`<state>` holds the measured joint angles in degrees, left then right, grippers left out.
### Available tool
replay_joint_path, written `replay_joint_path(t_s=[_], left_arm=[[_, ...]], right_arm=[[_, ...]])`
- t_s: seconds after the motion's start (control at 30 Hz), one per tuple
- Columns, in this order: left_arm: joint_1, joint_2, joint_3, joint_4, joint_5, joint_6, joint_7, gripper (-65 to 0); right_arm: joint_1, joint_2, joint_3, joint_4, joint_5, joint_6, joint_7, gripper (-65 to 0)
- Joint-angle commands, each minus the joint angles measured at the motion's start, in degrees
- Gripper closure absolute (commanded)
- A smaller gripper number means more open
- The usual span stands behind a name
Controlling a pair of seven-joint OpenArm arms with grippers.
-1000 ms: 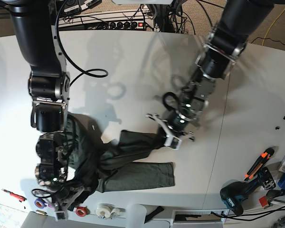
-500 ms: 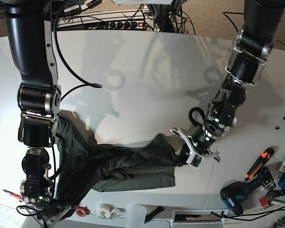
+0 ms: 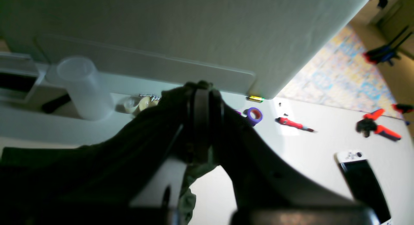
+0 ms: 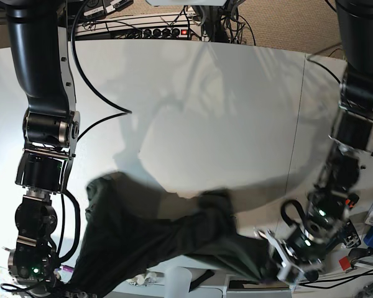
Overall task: Layout the t-shirt on the table in an organized manner, then fold the t-shirt properly
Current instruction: 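Lift and pull the shirt with both grippers to stretch it out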
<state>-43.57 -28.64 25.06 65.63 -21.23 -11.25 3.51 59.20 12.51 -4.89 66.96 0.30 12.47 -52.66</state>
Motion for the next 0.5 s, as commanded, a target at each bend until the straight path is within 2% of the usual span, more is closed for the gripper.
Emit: replay_joint_path(t_s=[0.0, 0.2, 0.37, 0.47], left_arm=[[-3.4, -1.3, -0.6, 0.9, -0.5, 0.6, -1.8, 0.0], [-8.2, -4.9, -0.6, 0.9, -3.9, 0.6, 1.6, 0.0], [-7.4, -6.4, -0.6, 0.9, -4.2, 0.6, 2.2, 0.0], [-5.6, -6.8, -0.6, 0.9, -4.1, -0.3, 2.9, 0.0]], right_arm=[[2.7, 0.5, 0.1, 1.7, 0.1, -0.2, 1.7, 0.0], [1.7, 0.5, 0.1, 1.7, 0.0, -0.3, 1.7, 0.0], [-2.8, 0.5, 0.1, 1.7, 0.1, -0.2, -0.2, 0.0], [-6.6, 0.5, 0.1, 1.7, 0.7, 2.3, -3.1, 0.0]])
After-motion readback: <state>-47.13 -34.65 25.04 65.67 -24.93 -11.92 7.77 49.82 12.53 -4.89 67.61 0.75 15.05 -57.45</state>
